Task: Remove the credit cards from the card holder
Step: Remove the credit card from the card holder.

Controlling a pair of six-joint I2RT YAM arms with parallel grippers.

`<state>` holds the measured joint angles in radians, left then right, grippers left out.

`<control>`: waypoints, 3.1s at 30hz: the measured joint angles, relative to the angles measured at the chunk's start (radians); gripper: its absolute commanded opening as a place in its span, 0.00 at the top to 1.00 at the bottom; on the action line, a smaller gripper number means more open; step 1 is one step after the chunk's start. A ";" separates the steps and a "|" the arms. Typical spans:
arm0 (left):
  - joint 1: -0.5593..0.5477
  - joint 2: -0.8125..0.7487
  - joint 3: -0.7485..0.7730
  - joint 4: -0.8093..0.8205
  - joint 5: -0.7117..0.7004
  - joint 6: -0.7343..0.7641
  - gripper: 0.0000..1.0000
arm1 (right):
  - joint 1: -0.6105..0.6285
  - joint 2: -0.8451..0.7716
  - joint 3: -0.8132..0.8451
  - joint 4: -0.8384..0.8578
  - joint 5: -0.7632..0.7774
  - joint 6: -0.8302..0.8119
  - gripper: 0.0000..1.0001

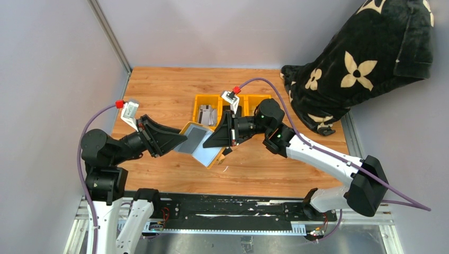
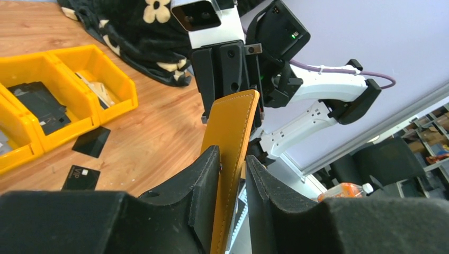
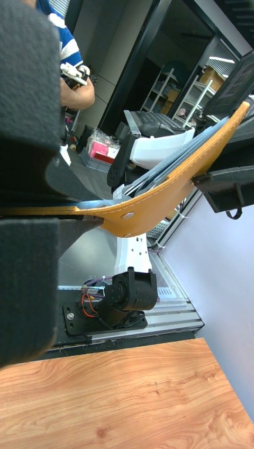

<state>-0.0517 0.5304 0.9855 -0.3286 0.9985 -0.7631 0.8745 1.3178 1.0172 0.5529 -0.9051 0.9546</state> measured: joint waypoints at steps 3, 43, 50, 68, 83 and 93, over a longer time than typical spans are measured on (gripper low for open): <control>0.000 -0.002 0.000 -0.014 -0.014 0.020 0.69 | 0.000 0.000 0.000 0.000 -0.003 0.000 1.00; 0.003 0.023 -0.017 0.105 0.056 -0.162 0.99 | 0.000 0.000 0.000 0.002 -0.019 -0.005 1.00; 0.004 0.028 -0.024 0.148 0.097 -0.238 1.00 | 0.000 0.006 0.000 0.017 -0.032 -0.006 1.00; 0.005 0.000 -0.035 0.103 0.079 -0.193 1.00 | 0.000 0.102 0.058 0.039 -0.056 0.030 1.00; 0.005 0.000 -0.077 0.130 0.047 -0.222 0.69 | -0.006 0.102 0.058 0.038 -0.054 0.046 1.00; 0.003 -0.018 -0.018 -0.029 -0.038 -0.045 0.71 | -0.006 0.101 0.058 0.056 -0.015 0.047 1.00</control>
<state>-0.0483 0.5125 0.9680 -0.3576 0.9607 -0.8085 0.8680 1.4193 1.0748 0.6094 -0.9199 1.0012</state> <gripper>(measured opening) 0.325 0.057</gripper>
